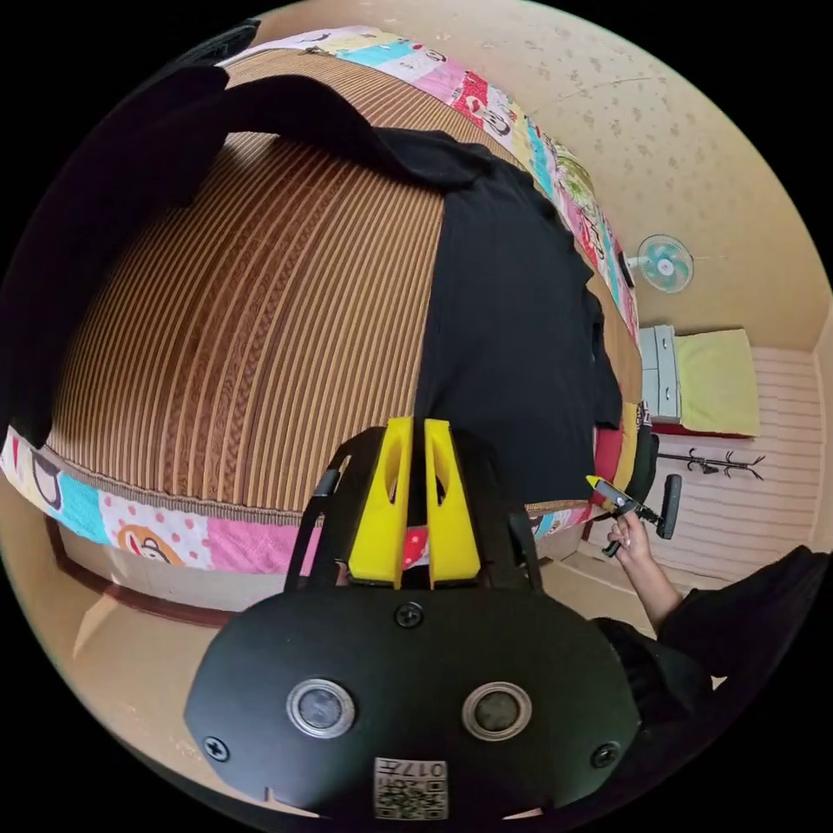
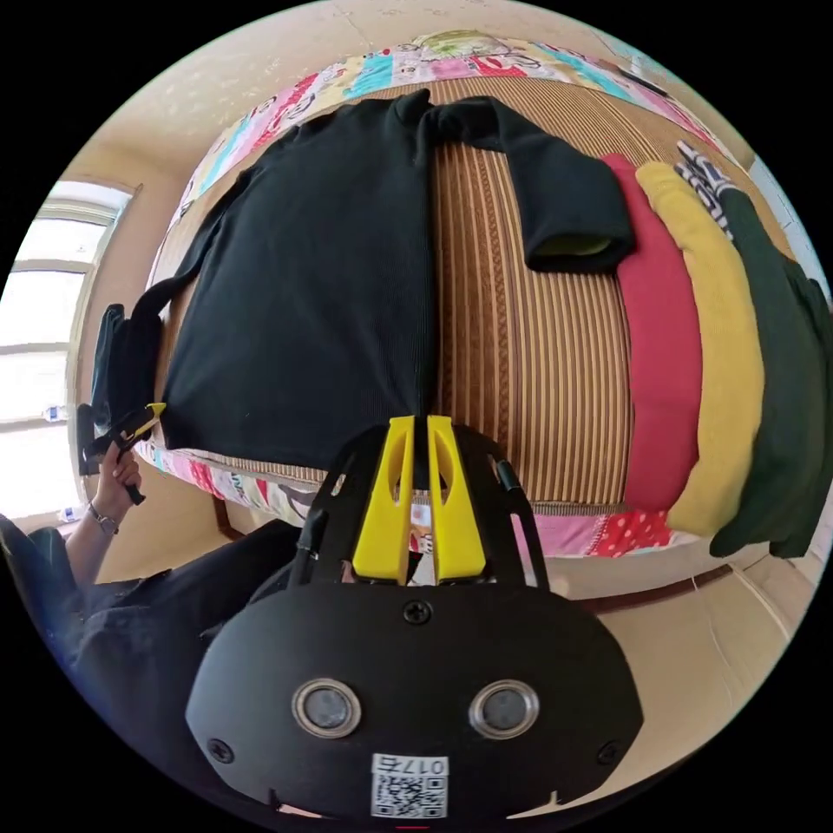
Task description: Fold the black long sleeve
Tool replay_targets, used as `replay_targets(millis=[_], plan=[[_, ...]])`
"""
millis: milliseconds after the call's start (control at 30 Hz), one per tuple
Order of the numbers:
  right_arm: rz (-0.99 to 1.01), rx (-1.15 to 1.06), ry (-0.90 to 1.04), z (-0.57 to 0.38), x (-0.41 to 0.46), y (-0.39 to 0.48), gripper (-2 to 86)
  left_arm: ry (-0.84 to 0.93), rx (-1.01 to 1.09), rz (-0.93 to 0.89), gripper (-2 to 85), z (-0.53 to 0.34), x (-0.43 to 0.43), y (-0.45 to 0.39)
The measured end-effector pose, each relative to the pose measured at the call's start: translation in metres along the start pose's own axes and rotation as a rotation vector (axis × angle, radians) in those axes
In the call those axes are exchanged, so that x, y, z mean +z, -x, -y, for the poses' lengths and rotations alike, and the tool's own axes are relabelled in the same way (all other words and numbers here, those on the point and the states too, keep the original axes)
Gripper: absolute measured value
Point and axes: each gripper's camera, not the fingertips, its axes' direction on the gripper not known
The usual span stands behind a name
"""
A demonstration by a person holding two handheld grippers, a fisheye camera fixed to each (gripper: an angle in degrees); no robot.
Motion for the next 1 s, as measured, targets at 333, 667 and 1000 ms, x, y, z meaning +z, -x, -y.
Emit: replay_targets(millis=[333,667,1000], plan=[[-0.144,-0.034,-0.228,0.061,-0.072,-0.049,8.9,-0.135,-0.154,0.192,5.1,-0.009,-0.042,-0.011],[-0.335,-0.272,0.116,0.134,-0.032,-0.082,4.6,-0.058,-0.116,0.099,5.1,0.021,-0.009,-0.054],[0.730,0.007,-0.450,0.098,-0.261,-0.265,3.1,-0.015,-0.115,-0.041,4.9,0.045,-0.008,-0.048]])
